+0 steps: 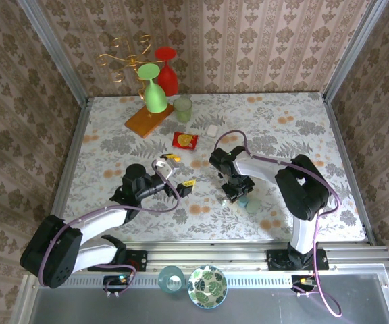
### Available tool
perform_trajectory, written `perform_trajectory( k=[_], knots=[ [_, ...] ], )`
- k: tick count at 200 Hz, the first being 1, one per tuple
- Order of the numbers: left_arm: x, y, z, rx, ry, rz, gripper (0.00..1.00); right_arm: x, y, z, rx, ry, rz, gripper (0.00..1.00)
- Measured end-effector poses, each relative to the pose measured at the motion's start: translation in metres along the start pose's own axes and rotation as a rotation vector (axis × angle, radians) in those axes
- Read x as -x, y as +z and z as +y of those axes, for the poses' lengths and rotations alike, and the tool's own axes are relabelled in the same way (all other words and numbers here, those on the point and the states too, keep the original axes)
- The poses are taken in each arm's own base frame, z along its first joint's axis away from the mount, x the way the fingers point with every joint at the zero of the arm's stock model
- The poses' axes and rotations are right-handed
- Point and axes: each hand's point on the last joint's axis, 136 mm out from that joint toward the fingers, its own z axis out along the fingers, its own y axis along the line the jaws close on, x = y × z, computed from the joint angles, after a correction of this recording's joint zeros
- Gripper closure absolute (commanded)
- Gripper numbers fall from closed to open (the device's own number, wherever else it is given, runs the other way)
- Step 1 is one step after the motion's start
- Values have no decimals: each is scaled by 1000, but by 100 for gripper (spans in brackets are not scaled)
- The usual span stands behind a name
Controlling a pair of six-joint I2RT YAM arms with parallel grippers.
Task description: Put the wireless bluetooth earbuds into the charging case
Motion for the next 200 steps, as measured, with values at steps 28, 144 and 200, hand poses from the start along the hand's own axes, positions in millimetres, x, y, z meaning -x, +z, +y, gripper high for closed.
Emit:
perform_trajectory(
  k=[28,144,200],
  knots=[
    [0,0,0,0,-1,0,0,5,-8,-2,15,17,-51,63],
    [16,33,-16,42,53,-138,2,76,-164,-22,653,473,-950,63],
    [40,62,-24,113,145,-207,14,87,-199,-26,950,654,-1132,65]
  ],
)
